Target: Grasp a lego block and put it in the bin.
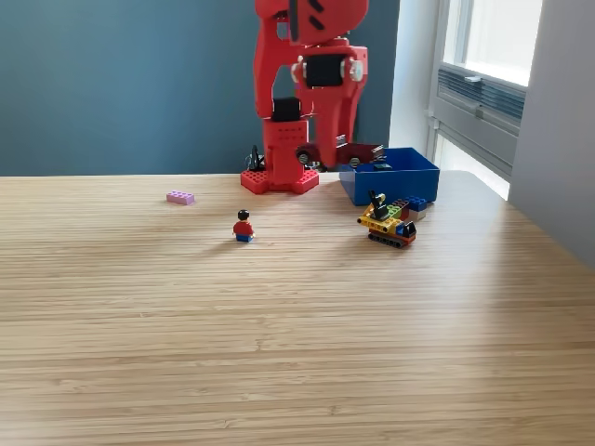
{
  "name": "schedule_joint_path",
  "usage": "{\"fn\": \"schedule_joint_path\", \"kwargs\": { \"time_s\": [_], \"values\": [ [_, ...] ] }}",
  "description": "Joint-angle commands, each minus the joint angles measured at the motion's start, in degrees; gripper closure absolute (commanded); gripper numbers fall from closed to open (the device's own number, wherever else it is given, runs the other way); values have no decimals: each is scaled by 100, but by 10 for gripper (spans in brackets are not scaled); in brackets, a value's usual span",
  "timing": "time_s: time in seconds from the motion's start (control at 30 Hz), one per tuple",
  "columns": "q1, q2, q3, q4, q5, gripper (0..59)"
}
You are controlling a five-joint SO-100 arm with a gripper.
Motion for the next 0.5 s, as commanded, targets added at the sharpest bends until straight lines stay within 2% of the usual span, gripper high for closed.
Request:
{"fn": "schedule_joint_path", "kwargs": {
  "time_s": [0.03,0.27,0.5],
  "values": [
    [-1037,176,-70,255,-316,586],
    [-2435,167,79,492,-773,586],
    [-3727,167,562,527,-1011,586]
  ]
}}
